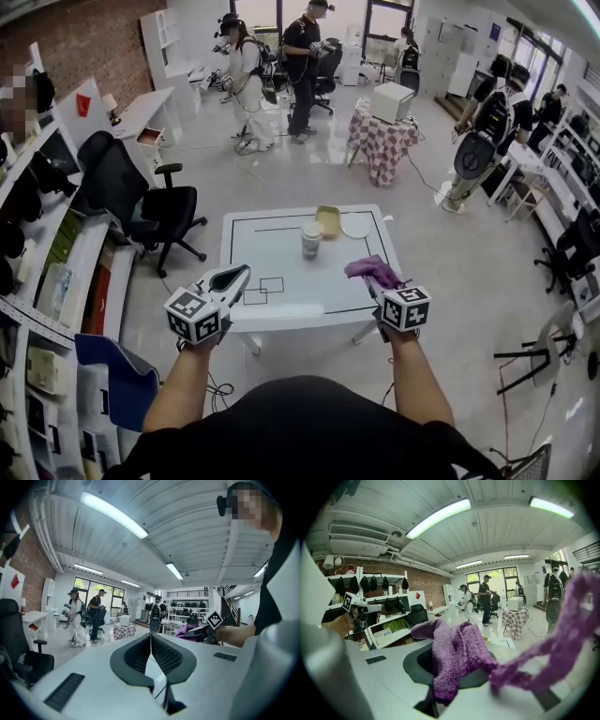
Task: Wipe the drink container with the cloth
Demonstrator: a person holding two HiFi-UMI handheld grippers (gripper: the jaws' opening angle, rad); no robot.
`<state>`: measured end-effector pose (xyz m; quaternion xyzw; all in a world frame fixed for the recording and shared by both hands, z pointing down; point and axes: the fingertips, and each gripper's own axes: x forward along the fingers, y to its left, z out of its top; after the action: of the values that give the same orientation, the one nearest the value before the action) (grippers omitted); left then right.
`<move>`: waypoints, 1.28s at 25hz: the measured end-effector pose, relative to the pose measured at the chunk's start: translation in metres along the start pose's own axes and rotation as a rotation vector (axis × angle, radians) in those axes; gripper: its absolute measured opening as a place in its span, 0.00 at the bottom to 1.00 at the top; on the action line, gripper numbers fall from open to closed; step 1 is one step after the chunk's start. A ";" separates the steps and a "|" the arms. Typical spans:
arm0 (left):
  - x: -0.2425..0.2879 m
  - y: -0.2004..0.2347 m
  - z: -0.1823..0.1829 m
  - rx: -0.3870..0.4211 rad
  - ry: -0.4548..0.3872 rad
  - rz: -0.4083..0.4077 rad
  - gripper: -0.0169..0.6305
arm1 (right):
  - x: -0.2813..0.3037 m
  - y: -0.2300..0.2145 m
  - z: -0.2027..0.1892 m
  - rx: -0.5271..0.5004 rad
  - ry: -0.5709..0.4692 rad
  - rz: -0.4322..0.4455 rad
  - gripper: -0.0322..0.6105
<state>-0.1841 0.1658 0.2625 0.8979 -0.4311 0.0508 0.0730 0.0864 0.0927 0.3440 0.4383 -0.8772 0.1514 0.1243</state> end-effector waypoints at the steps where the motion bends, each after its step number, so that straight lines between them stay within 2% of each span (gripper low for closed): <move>1: 0.008 0.001 0.000 -0.002 0.000 0.006 0.06 | 0.005 -0.008 0.001 -0.002 0.003 0.006 0.17; 9: 0.065 0.007 0.001 -0.020 0.014 0.042 0.06 | 0.039 -0.059 0.016 -0.018 0.021 0.053 0.17; 17: 0.102 0.014 -0.002 -0.031 0.014 0.063 0.06 | 0.060 -0.093 0.019 -0.018 0.024 0.074 0.17; 24: 0.117 0.031 -0.008 -0.060 0.007 0.065 0.06 | 0.078 -0.102 0.022 -0.021 0.040 0.076 0.17; 32: 0.135 0.073 -0.014 -0.084 0.013 0.031 0.06 | 0.114 -0.100 0.031 -0.021 0.060 0.050 0.17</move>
<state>-0.1569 0.0195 0.3033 0.8869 -0.4462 0.0395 0.1128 0.0978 -0.0596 0.3715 0.4101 -0.8853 0.1585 0.1514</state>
